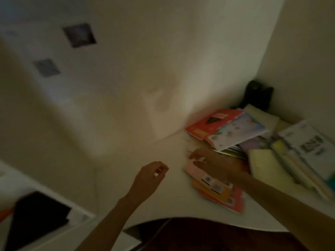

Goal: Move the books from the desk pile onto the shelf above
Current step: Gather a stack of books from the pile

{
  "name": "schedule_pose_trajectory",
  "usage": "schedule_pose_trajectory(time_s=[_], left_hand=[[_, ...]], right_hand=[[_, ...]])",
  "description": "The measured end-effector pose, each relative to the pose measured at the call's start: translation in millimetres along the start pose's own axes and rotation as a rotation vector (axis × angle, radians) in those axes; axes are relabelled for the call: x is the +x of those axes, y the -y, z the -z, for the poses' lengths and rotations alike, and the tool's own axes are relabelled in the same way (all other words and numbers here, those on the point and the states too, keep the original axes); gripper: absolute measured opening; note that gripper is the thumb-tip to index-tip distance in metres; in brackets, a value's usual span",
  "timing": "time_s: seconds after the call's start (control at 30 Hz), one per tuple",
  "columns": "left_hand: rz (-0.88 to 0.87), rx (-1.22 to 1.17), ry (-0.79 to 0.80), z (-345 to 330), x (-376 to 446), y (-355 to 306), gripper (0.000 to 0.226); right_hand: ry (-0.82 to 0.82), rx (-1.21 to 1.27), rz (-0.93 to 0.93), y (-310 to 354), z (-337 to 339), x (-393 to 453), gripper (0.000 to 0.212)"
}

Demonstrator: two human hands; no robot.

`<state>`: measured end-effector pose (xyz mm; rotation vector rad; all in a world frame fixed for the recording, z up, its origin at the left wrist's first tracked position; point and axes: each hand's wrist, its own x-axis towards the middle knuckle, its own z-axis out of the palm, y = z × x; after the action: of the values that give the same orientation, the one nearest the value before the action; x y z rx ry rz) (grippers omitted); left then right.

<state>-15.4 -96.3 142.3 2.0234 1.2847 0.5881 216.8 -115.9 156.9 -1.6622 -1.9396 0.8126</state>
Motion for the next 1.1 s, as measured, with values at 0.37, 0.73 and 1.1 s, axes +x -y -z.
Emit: schedule_pose_trajectory(time_s=[0.37,0.73,1.1], left_hand=[[0.094,-0.101,0.064,-172.5,156.6,-64.7,0.011],[0.030,0.102,0.102,-217.3,298.0,-71.7,0.049],[-0.432,0.755,-0.064,-222.8,289.5,-85.1,0.017]], right_hand=[[-0.285,0.460,-0.632,-213.7,90.0,-8.5,0.009],[-0.490,1.430,-0.763,-250.2,106.3,41.5,0.018],[-0.647,1.298,-0.791,-241.1,96.0,67.4,0.034]])
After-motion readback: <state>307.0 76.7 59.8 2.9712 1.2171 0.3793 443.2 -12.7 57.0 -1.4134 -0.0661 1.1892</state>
